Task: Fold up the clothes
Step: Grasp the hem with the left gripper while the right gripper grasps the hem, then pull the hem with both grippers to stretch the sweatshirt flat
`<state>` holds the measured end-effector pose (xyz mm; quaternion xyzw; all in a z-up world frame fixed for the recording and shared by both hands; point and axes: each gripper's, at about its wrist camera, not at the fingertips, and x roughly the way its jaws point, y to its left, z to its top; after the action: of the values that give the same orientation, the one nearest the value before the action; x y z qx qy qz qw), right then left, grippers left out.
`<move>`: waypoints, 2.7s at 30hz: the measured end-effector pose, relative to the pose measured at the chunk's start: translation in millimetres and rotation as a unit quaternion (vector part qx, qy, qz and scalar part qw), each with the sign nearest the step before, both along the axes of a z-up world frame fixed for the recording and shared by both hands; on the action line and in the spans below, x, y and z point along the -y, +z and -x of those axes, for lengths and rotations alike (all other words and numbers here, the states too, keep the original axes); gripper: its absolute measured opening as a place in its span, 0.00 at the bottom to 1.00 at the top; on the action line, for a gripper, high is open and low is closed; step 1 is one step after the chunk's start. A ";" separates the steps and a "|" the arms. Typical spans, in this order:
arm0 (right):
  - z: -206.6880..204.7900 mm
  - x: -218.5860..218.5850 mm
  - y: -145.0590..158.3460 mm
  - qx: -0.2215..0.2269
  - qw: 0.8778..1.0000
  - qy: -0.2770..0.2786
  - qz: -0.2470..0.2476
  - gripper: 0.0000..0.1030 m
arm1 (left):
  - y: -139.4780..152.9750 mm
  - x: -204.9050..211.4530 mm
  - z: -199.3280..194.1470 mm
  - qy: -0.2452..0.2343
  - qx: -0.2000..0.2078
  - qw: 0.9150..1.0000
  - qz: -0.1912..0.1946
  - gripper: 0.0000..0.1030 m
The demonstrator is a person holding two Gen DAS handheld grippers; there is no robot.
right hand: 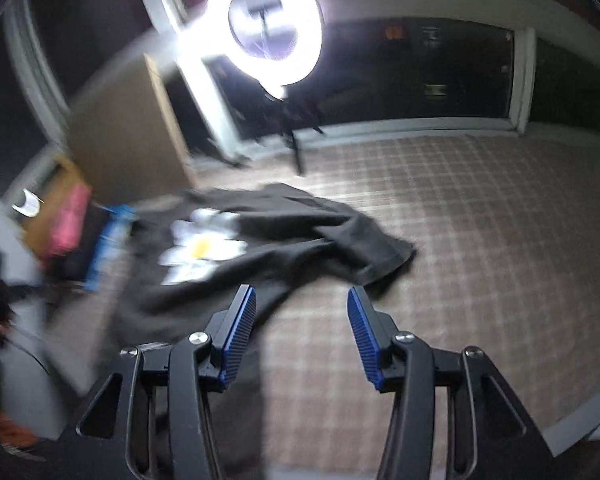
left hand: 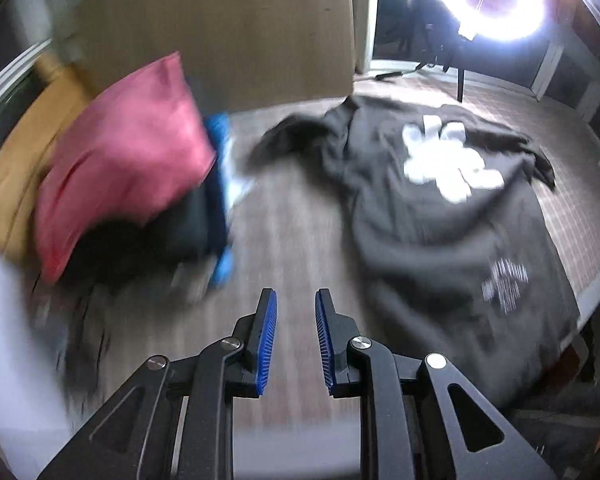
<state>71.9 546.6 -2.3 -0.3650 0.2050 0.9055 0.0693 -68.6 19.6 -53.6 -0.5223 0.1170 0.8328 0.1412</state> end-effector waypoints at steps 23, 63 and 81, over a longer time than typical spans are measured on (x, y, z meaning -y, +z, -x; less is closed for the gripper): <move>-6.0 139.9 -199.1 0.187 0.963 0.193 0.009 0.47 | -156.6 -101.5 -101.6 -0.058 0.199 0.972 -0.106 0.00; -54.3 138.9 -70.6 0.144 0.989 -0.015 -0.035 0.06 | -93.7 70.1 -65.8 0.039 0.127 0.983 -0.129 0.10; -82.2 124.1 -179.0 0.201 0.979 -0.013 0.016 0.40 | -124.3 -12.5 -76.7 -0.019 0.171 0.971 -0.165 0.02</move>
<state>154.1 422.5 -181.3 -0.5380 0.2063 0.8091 0.1154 8.1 32.0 -177.9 -0.6241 -0.0380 0.7359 0.2597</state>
